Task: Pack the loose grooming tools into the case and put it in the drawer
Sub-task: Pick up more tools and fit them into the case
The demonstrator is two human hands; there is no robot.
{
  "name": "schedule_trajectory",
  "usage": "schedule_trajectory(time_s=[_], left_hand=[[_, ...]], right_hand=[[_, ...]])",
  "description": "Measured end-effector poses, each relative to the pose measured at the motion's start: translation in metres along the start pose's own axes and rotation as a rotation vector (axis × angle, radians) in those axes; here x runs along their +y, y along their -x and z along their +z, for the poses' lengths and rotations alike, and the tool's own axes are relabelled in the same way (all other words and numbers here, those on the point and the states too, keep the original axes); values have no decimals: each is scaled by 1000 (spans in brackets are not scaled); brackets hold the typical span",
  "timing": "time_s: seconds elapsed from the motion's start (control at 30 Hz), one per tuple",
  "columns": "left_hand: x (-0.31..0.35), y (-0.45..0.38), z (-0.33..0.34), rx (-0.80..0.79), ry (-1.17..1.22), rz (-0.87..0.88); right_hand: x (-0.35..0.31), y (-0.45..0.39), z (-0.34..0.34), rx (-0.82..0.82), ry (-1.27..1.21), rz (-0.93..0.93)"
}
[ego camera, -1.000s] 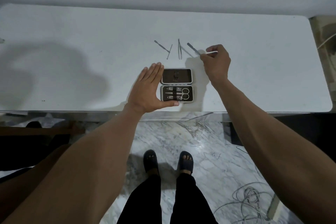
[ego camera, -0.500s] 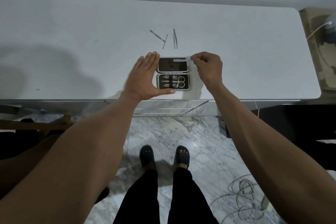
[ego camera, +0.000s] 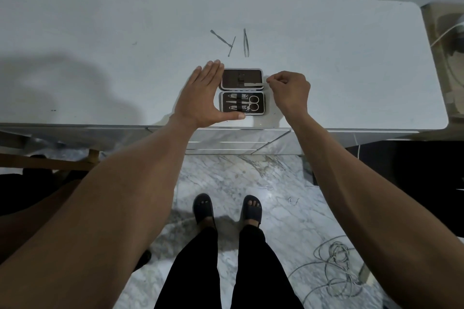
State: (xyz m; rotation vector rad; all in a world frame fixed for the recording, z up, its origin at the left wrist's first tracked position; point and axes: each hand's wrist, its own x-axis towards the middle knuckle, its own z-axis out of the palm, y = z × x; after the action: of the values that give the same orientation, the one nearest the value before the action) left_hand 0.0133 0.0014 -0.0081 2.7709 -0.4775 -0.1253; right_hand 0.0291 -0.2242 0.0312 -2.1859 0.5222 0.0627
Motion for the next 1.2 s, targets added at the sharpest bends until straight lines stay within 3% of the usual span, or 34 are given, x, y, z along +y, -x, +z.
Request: schedule_trajectory(time_s=[0.63,1.2], left_hand=[[-2,-1,3,17,-2,4],[-2,-1,4,36,4,19]], right_hand=[[-11,-4,3,-122,104,-45],[-19,7,23,-62,180,-78]])
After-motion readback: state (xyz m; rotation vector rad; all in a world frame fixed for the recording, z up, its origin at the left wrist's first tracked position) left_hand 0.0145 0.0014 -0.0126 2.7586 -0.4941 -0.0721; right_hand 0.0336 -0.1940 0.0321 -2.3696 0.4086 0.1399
